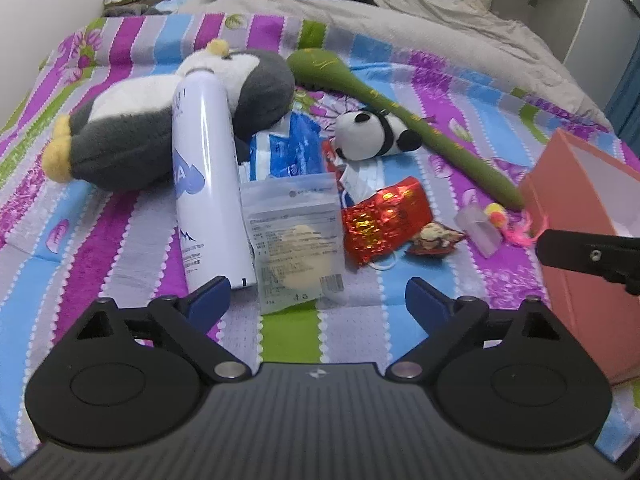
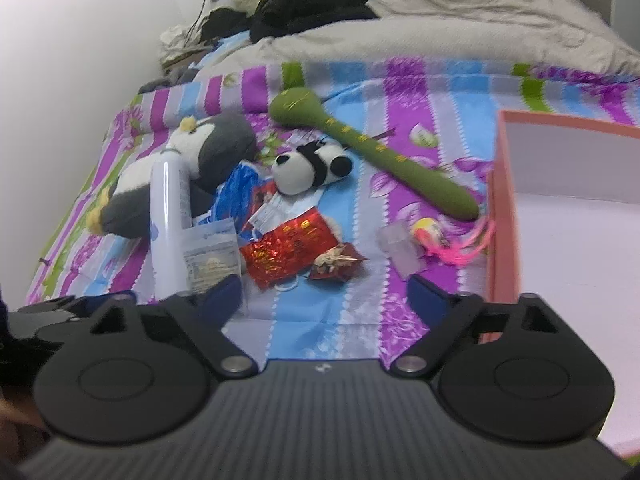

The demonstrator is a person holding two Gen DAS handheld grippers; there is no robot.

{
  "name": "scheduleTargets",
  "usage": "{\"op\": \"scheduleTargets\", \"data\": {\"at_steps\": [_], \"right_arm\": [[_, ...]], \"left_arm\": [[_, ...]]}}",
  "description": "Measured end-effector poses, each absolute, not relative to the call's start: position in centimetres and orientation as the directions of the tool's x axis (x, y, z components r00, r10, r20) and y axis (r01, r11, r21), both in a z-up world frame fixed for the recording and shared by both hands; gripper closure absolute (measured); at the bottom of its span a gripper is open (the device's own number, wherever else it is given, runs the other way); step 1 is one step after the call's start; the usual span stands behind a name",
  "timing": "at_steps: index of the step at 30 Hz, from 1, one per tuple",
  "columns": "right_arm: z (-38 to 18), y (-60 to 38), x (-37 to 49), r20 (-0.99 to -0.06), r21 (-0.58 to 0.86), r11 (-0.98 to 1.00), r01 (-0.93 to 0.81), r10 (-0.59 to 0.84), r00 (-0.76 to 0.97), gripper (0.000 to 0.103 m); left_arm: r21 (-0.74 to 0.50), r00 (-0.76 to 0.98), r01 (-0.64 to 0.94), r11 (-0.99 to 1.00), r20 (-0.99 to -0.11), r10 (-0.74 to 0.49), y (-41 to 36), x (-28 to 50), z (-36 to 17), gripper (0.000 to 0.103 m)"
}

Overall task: Organize soft objects
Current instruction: 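Grasp the clear sponge bag with the left tool while the right tool grasps the red-brown candy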

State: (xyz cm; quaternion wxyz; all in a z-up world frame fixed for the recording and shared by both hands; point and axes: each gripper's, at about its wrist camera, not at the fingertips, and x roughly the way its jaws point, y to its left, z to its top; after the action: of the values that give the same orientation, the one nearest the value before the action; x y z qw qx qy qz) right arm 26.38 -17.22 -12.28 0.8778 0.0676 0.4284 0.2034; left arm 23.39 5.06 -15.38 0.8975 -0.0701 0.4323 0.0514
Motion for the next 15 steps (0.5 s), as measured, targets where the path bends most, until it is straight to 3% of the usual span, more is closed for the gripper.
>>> {"op": "scheduleTargets", "data": {"at_steps": [3, 15], "right_arm": [[-13.9, -16.5, 27.9, -0.744, 0.302, 0.905, -0.299, 0.420, 0.520, 0.033], [-19.2, -14.4, 32.9, -0.780, 0.342, 0.909, -0.238, 0.416, 0.467, 0.034]], "left_arm": [[-0.077, 0.607, -0.163, 0.984, -0.793, 0.039, 5.4, 24.7, -17.1, 0.010], [-0.119, 0.587, -0.236, 0.965, -0.808, 0.044, 6.2, 27.0, -21.8, 0.013]]}}
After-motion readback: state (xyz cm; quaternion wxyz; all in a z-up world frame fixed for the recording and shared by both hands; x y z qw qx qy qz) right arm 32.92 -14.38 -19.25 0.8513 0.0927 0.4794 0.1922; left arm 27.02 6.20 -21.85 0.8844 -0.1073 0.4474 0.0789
